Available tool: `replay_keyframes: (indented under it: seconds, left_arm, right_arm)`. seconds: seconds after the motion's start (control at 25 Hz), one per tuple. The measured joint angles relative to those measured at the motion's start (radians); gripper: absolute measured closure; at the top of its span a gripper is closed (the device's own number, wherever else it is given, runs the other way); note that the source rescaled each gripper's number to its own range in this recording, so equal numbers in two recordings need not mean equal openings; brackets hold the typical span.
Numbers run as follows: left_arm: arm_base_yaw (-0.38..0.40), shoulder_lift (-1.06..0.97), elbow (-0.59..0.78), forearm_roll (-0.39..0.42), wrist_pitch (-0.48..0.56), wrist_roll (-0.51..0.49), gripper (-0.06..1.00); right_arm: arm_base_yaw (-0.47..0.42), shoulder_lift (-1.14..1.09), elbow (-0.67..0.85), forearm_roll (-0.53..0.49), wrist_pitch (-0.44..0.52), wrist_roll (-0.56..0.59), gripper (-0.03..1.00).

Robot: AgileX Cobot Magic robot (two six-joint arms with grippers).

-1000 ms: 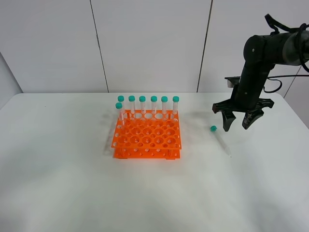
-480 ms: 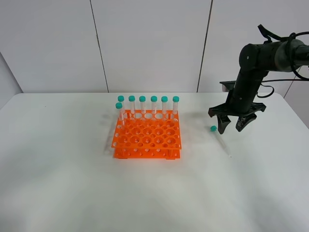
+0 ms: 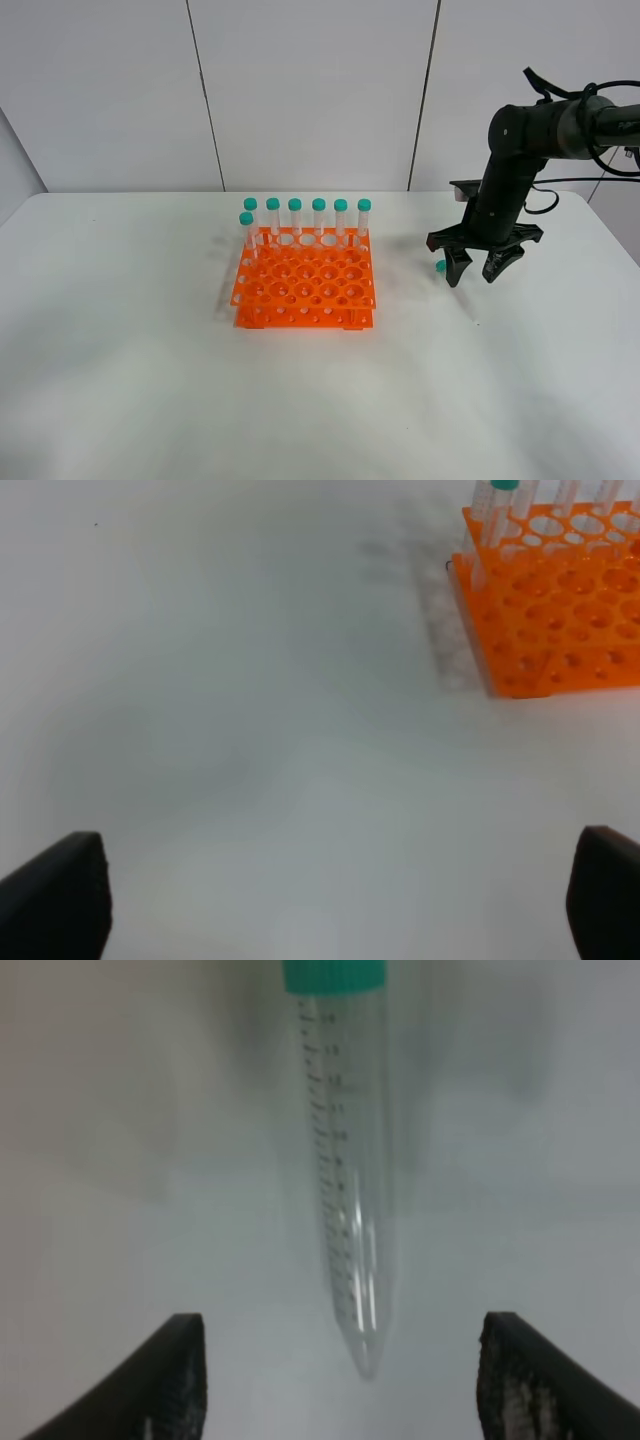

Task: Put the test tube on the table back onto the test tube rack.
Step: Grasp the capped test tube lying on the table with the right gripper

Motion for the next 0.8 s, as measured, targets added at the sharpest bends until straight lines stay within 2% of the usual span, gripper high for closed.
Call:
replay_keyframes:
  seconds: [0.4, 0.8]
  left_arm:
    - [0.0, 0.0, 0.0, 0.0, 0.0, 0.0, -0.06]
    - [0.0, 0.0, 0.0, 0.0, 0.0, 0.0, -0.06]
  right_arm:
    - [0.0, 0.058, 0.0, 0.009, -0.02, -0.001, 0.29]
    - [0.0, 0.058, 0.0, -0.032, -0.021, -0.029, 0.29]
